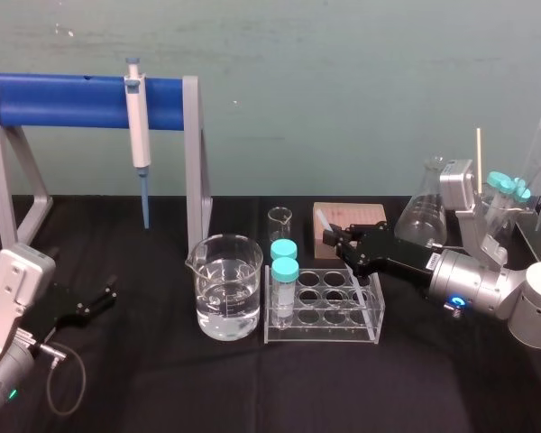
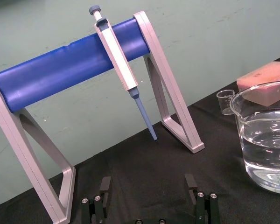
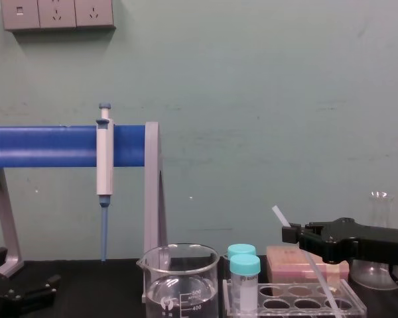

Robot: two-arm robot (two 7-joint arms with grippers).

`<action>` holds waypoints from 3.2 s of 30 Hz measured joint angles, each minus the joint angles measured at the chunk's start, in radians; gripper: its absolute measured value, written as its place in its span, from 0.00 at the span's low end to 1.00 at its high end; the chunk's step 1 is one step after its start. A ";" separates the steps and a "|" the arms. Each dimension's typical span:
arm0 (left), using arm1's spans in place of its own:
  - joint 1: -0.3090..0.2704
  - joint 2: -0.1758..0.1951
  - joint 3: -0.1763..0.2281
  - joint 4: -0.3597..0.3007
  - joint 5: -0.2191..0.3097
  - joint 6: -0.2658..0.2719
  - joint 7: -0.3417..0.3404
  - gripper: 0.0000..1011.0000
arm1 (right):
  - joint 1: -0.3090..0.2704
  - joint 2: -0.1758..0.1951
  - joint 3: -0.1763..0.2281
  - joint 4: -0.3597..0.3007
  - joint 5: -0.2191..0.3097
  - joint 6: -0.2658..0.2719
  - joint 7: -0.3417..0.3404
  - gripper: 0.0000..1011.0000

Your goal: Pick up the stirring rod with one hand, then place it down.

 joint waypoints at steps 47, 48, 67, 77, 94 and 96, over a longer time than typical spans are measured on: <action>0.000 0.000 0.000 0.000 0.000 0.000 0.000 0.99 | -0.319 0.055 0.123 -0.513 -0.039 -0.306 -0.286 0.07; 0.000 0.000 0.000 0.000 0.000 0.000 0.000 0.99 | -0.320 0.047 0.131 -0.501 -0.021 -0.307 -0.277 0.07; 0.000 0.000 0.000 0.000 0.000 0.000 0.000 0.99 | -0.336 0.019 0.167 -0.461 -0.011 -0.295 -0.270 0.07; 0.000 0.000 0.000 0.000 0.000 0.000 0.000 0.99 | -0.336 0.020 0.166 -0.461 -0.011 -0.295 -0.269 0.07; 0.000 0.000 0.000 0.000 0.000 0.000 0.000 0.99 | -0.335 0.021 0.164 -0.462 -0.010 -0.295 -0.269 0.07; 0.000 0.000 0.000 0.000 0.000 0.000 0.000 0.99 | -0.335 0.021 0.164 -0.462 -0.010 -0.295 -0.269 0.07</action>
